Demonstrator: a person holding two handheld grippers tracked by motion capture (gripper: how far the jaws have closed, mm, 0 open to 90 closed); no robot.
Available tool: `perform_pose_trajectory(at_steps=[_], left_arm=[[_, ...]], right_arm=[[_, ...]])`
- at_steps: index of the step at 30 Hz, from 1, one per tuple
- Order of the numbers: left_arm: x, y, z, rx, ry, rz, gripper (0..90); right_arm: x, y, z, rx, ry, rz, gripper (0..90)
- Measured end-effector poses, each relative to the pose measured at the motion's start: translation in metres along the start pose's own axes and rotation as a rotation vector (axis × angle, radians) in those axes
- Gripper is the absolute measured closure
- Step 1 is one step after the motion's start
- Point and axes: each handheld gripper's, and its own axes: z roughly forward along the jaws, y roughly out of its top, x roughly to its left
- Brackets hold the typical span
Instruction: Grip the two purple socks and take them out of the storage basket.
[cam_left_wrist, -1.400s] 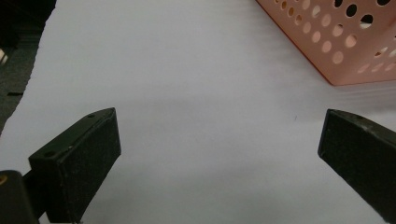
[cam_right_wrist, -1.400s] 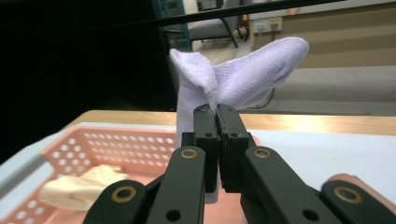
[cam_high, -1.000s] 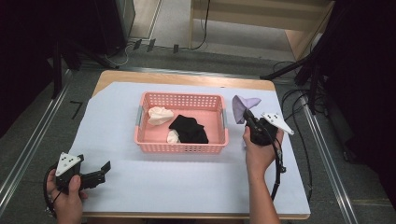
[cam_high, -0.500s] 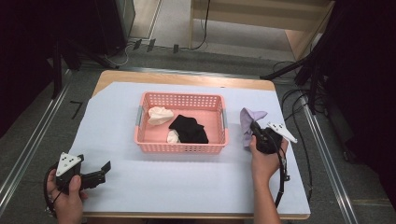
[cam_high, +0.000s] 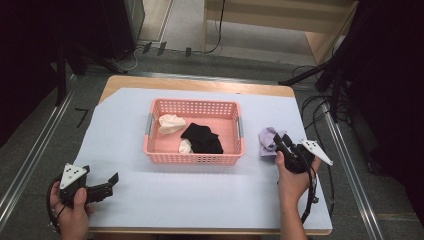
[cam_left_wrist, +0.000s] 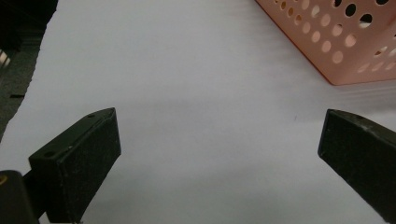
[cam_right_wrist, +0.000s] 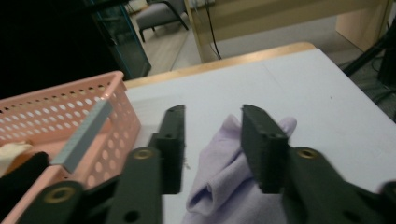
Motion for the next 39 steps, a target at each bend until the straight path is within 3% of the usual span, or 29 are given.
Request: perform_pose_trajectory(at_steps=[2, 3, 5, 9, 15, 27, 39], left_arm=[[0.000, 0.000, 0.000, 0.001, 0.000, 0.000, 0.1], [0.000, 0.000, 0.000, 0.001, -0.001, -0.001, 0.1], [0.000, 0.000, 0.000, 0.002, -0.002, -0.002, 0.0], [0.000, 0.000, 0.000, -0.001, 0.000, -0.001, 0.0], [0.000, 0.000, 0.000, 0.001, 0.001, 0.004, 0.1], [-0.001, 0.000, 0.000, 0.003, 0.008, 0.015, 0.0], [-0.002, 0.000, 0.000, 0.009, 0.008, 0.023, 0.0]], right_arm=[[0.000, 0.000, -0.002, -0.012, -0.002, 0.001, 46.8], [0.000, 0.001, -0.009, -0.044, -0.009, -0.032, 40.4], [-0.002, 0.000, -0.015, -0.061, 0.000, -0.056, 37.0], [-0.010, -0.001, -0.027, -0.068, -0.009, -0.073, 29.3], [-0.025, -0.002, -0.045, -0.054, -0.026, -0.047, 25.2], [-0.059, -0.024, -0.069, -0.003, -0.076, -0.041, 23.8], [-0.087, -0.034, -0.096, 0.022, -0.121, -0.029, 22.4]])
